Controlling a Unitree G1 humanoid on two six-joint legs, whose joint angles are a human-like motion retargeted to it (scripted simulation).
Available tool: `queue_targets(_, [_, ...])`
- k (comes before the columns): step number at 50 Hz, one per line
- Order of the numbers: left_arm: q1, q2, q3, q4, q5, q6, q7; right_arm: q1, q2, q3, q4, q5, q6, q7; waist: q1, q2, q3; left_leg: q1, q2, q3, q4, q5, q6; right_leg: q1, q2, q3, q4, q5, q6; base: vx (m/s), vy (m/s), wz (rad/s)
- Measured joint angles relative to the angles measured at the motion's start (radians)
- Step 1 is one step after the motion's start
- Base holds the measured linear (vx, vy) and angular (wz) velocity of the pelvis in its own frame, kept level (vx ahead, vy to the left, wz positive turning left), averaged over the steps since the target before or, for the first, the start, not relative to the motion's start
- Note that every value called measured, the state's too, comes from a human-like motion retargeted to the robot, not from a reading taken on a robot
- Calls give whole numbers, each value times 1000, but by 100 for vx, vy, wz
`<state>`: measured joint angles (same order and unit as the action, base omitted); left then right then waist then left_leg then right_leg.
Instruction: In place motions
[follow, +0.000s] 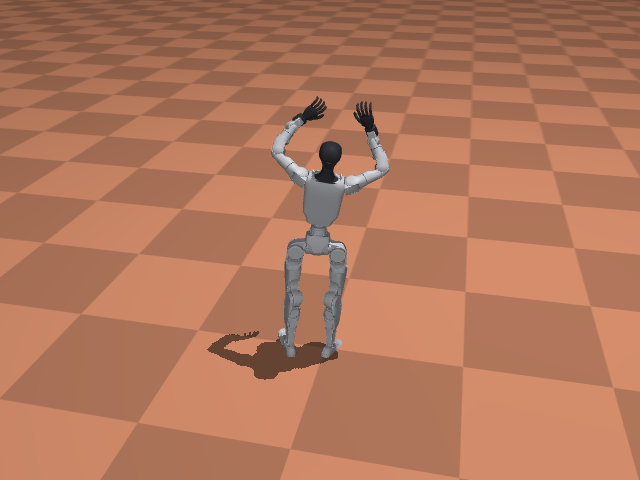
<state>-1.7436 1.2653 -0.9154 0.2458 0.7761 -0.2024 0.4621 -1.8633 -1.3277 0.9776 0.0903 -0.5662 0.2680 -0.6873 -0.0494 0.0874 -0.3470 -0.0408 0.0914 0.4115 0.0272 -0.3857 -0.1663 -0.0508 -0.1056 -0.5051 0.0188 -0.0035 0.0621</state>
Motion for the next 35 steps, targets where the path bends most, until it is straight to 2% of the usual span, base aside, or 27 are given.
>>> queue_targets(2, [-47,0,-63,5,28,-123,93,-71,23,96,68,20,-115,-44,7,10,3,4,2,10,-2,-2,0,-5,1,11,3,1,0,1,6,-24])
queue_targets(3, [-45,6,-57,34,34,-146,126,-74,20,109,118,30,-147,-15,11,13,11,7,2,13,-2,-3,0,-5,1,15,5,1,0,0,0,0])
queue_targets(5, [7,25,23,151,26,-126,147,-37,2,77,252,78,-153,70,15,10,33,10,1,14,0,-3,1,-5,0,19,8,2,-1,-8,2,-4])
queue_targets(8, [234,29,329,419,-58,-13,129,145,-25,-123,492,179,-130,175,20,9,42,2,-1,7,2,-1,1,-11,-4,19,10,2,-3,-11,1,9])
queue_targets(10, [395,29,559,602,-199,82,82,284,-25,-298,668,248,-166,265,24,14,41,-11,0,6,3,1,0,-25,-6,22,11,4,-2,-10,3,5])
queue_targets(12, [549,34,783,776,-426,176,7,408,2,-500,858,338,-187,383,23,18,38,-25,2,6,4,2,0,-40,-8,24,13,6,-1,-8,2,1])
queue_targets(14, [663,28,994,966,-693,233,-63,501,14,-692,1026,457,-123,536,26,19,34,-40,4,6,5,3,-2,-56,-10,26,14,8,0,-8,4,2])
queue_targets(15, [706,17,1100,1063,-824,252,-86,541,12,-779,1101,528,-66,624,30,18,32,-48,5,6,6,4,-2,-64,-11,27,15,8,1,-9,4,5])
queue_targets(16, [751,15,1188,1137,-935,281,-51,579,-1,-850,1156,594,5,719,33,17,32,-54,4,4,6,5,-2,-69,-12,26,15,9,1,-10,3,7])
queue_targets(18, [862,24,1325,1259,-1114,355,-3,655,-20,-992,1235,704,105,868,38,19,40,-58,3,0,5,6,-2,-71,-13,24,14,8,1,-10,2,11])
queue_targets(19, [916,27,1376,1299,-1167,384,-9,689,-25,-1055,1257,759,116,896,39,20,48,-57,2,-3,4,6,-1,-69,-12,22,14,8,1,-10,-1,14])
queue_targets(20, [967,28,1423,1332,-1207,407,-26,721,-29,-1114,1276,817,113,907,38,20,57,-56,0,-6,4,6,0,-65,-12,20,13,7,0,-9,-3,17])
queue_targets(22, [1037,10,1494,1338,-1212,421,-35,786,-16,-1202,1263,931,52,818,31,18,72,-50,-3,-15,4,7,2,-53,-12,12,11,6,0,-6,-2,20])
queue_targets(25, [1048,0,1491,1303,-1184,433,-36,824,27,-1232,1176,1036,-101,589,22,11,82,-41,-7,-26,5,8,4,-36,-12,2,7,4,-1,-3,-1,12])
queue_targets(27, [987,-3,1422,1239,-1161,417,-34,800,51,-1164,1066,1026,-169,489,22,9,78,-38,-8,-31,6,9,5,-29,-12,-2,7,3,-1,0,0,0])
queue_targets(31, [801,-45,1203,1019,-1117,322,-6,695,56,-919,758,909,-176,445,32,9,53,-41,-8,-36,8,11,6,-27,-13,-6,8,3,-1,0,0,0])
queue_targets(35, [615,-172,956,704,-976,178,-16,551,-8,-644,427,626,-101,383,53,-10,32,-45,-13,-47,11,12,7,-21,-17,-16,6,2,0,4,0,10])
